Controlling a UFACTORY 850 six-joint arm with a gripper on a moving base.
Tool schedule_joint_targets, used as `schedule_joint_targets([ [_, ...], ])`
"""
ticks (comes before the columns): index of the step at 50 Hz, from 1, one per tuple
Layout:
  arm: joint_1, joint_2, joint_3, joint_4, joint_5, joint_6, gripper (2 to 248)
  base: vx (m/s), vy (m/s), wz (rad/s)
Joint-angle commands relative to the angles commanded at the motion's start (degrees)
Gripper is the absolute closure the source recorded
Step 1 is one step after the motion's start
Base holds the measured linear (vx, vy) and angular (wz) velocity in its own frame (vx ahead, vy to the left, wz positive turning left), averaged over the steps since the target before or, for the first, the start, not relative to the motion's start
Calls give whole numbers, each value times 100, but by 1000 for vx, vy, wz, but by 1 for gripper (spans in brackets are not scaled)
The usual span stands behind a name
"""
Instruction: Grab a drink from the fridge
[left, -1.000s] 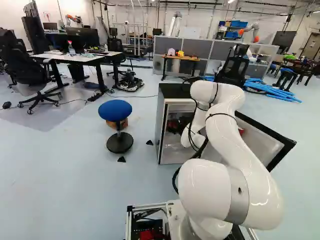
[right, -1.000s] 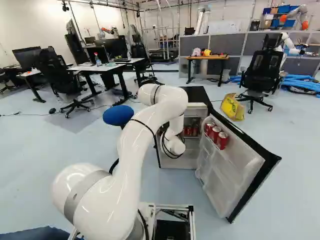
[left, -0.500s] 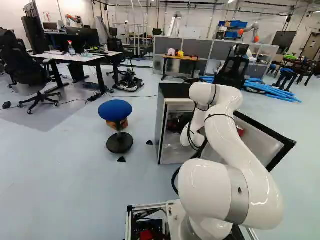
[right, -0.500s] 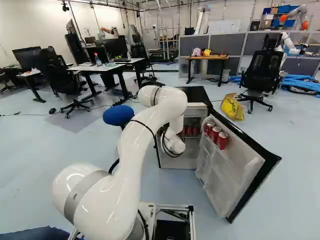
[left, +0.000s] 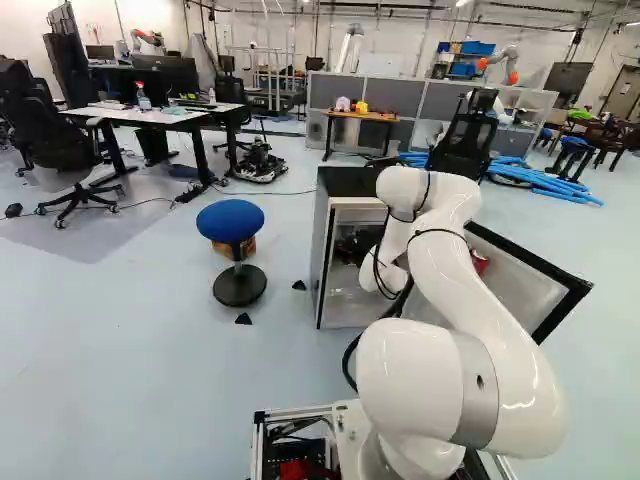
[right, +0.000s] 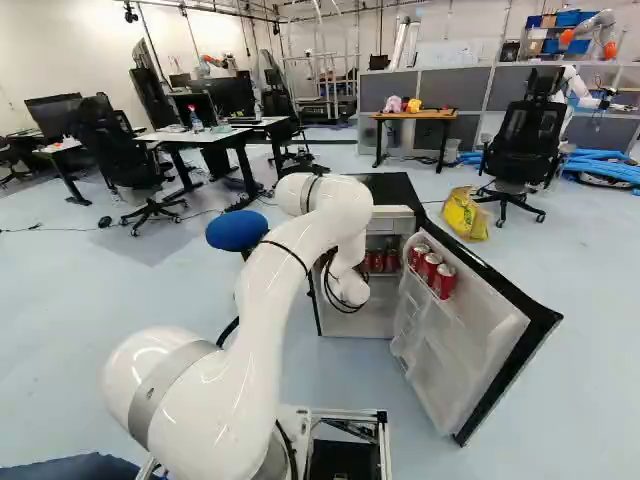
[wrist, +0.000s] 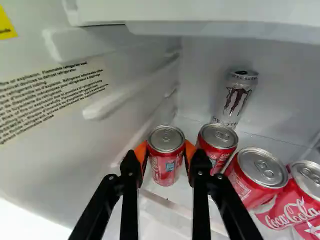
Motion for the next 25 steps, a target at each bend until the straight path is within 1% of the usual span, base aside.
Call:
schedule_joint_targets([
  [4, 0, 0, 0, 0, 0, 0, 151, 0, 0, 0],
  [5, 0, 0, 0, 0, 0, 0, 157, 0, 0, 0],
  [25, -3, 11, 23, 0, 0, 0, 157, 0, 0, 0],
])
